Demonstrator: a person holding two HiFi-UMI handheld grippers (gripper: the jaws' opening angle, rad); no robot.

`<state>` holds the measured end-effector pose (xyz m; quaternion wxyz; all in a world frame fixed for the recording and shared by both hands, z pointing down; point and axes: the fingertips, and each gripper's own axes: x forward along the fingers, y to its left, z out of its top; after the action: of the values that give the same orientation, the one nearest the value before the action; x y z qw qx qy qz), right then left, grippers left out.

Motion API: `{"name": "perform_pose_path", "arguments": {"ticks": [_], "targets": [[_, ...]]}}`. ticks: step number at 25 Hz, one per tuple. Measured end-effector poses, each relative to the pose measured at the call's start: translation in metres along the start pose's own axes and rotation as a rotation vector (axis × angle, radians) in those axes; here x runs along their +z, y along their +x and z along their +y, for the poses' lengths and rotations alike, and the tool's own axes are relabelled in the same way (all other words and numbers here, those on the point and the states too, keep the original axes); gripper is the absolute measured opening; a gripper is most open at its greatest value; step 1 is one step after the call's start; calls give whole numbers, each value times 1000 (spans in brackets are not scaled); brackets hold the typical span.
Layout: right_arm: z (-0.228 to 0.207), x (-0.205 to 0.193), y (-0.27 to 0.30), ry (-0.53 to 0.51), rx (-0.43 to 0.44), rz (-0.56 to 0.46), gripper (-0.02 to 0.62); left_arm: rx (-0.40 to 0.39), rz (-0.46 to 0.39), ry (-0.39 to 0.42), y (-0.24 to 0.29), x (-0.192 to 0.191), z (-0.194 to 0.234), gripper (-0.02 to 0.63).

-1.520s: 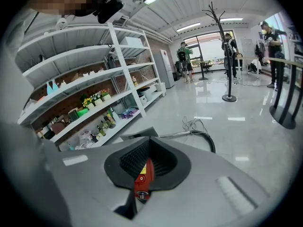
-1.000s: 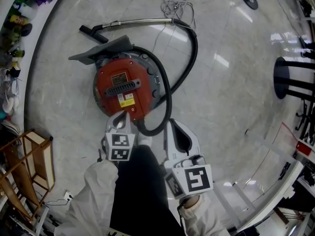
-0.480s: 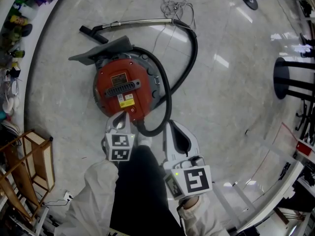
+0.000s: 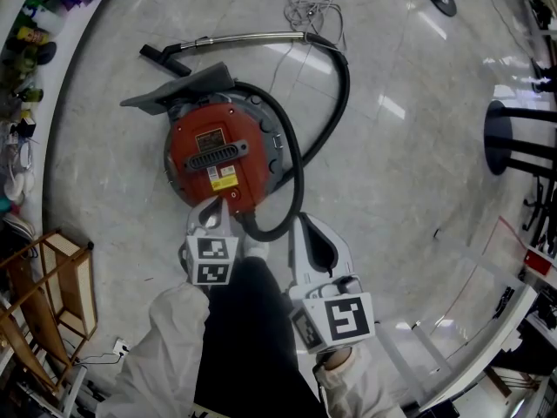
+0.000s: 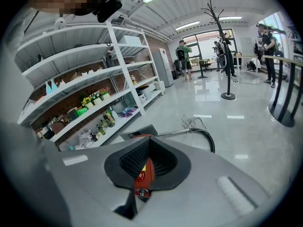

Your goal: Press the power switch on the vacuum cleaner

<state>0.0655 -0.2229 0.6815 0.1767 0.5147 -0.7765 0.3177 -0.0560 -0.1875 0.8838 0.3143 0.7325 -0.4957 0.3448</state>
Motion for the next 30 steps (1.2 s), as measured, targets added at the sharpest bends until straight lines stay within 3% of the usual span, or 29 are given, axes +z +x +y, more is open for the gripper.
{"name": "perform_pose_path", "arguments": {"ticks": [18, 30], "targets": [[1, -4, 1, 3, -1, 4, 0, 7, 3, -33, 3, -5, 3, 2], [5, 7, -2, -19, 10, -22, 0, -30, 39, 10, 9, -8, 2, 2]]}}
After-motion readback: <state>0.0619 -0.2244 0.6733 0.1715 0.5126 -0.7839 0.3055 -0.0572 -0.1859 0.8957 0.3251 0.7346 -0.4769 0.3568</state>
